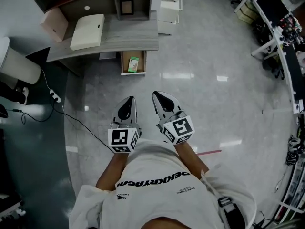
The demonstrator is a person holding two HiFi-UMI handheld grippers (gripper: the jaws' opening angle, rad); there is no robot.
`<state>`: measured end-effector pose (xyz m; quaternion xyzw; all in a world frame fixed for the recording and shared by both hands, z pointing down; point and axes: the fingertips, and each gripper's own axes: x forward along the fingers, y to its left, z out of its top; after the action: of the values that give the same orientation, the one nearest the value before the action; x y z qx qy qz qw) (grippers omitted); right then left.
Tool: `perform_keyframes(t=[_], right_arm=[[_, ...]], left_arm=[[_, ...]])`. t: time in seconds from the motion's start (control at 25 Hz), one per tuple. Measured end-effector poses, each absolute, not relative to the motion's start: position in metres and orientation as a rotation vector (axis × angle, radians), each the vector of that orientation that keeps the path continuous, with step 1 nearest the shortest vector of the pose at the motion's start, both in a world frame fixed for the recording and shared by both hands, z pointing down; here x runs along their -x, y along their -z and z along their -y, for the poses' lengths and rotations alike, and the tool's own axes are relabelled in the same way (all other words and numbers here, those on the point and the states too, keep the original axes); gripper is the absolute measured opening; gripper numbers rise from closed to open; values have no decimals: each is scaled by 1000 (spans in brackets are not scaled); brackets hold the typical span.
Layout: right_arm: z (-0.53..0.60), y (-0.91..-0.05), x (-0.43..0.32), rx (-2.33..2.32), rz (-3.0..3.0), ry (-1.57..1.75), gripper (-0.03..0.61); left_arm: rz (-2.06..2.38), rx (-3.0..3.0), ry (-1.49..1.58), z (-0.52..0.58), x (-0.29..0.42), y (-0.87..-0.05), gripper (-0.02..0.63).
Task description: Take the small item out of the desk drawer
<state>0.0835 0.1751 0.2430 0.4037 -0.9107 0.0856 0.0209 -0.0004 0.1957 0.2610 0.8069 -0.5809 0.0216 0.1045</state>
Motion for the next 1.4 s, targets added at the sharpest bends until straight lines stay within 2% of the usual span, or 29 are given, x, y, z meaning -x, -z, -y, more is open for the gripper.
perform_keyframes(t=[0.72, 1.4], right_arm=[[8, -233, -3, -1522, 2671, -268, 31], [51, -257, 1, -1590, 2575, -306, 31]], left_arm=[[1471, -2517, -103, -3, 79, -255, 15], [1373, -2490, -174, 39, 89, -288, 15]])
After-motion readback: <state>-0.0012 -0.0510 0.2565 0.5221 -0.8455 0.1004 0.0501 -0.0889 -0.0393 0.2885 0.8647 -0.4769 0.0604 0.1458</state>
